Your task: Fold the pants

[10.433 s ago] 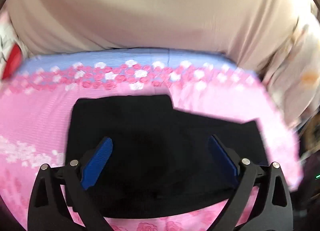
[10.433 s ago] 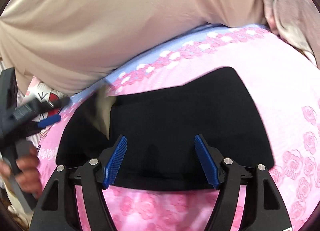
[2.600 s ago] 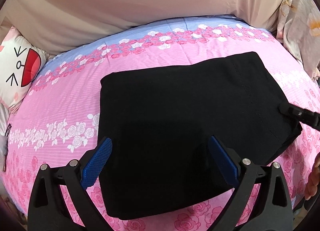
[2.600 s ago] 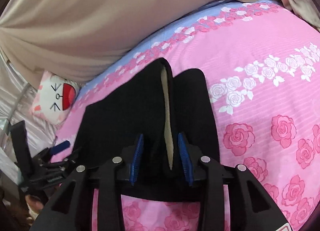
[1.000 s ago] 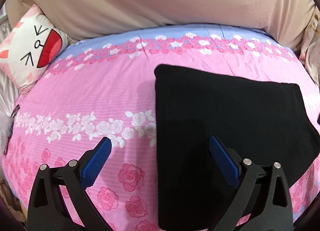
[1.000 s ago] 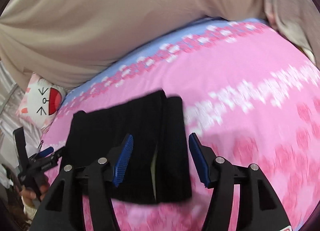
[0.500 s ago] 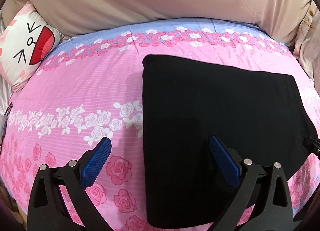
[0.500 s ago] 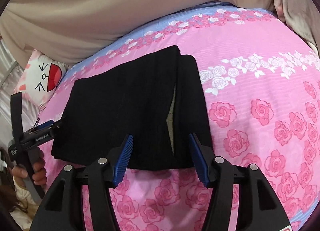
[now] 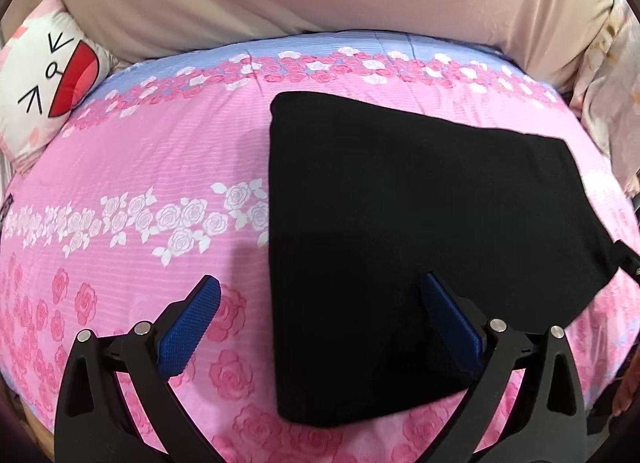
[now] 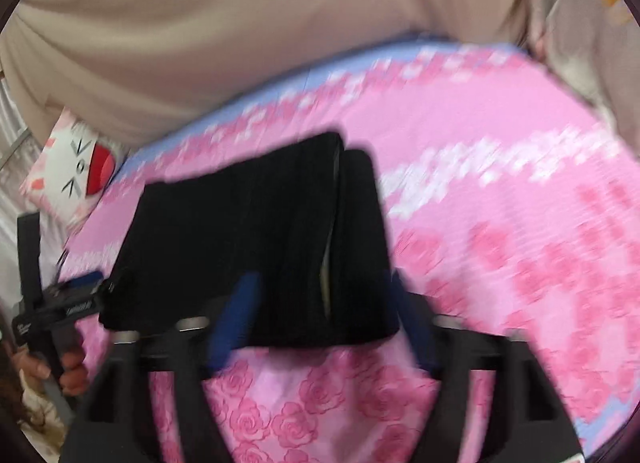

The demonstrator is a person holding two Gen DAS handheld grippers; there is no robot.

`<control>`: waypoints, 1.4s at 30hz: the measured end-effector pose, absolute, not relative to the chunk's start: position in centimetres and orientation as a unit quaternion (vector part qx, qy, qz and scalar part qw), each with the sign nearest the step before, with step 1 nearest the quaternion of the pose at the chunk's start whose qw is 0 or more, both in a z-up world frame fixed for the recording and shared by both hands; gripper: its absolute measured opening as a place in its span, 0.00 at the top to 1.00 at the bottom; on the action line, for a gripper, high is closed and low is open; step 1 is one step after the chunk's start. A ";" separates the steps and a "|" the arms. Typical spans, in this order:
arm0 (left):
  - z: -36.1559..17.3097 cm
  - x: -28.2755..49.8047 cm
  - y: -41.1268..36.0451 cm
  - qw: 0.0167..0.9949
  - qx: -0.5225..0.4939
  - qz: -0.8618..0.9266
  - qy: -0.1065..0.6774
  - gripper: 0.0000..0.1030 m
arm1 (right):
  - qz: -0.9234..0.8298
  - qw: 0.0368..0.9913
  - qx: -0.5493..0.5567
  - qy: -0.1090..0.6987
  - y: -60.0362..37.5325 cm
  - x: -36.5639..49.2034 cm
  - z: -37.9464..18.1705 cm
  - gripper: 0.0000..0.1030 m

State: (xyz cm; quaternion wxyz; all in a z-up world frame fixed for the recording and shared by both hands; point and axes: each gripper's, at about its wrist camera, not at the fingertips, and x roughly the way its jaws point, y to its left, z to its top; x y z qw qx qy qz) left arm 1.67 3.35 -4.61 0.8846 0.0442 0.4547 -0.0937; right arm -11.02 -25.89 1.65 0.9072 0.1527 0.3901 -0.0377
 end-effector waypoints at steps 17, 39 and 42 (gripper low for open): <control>-7.3 0.9 6.0 0.801 -0.126 -0.217 0.543 0.05 | 0.020 0.837 0.334 0.434 -29.1 -11.7 -3.0 0.21; -8.1 2.3 3.8 0.838 -0.129 -0.196 0.493 0.60 | 0.042 0.852 0.342 0.395 -26.7 -8.5 -3.3 0.60; -7.7 1.6 3.6 0.835 -0.129 -0.199 0.496 0.63 | 0.056 0.847 0.356 0.391 -26.7 -9.4 -2.4 0.64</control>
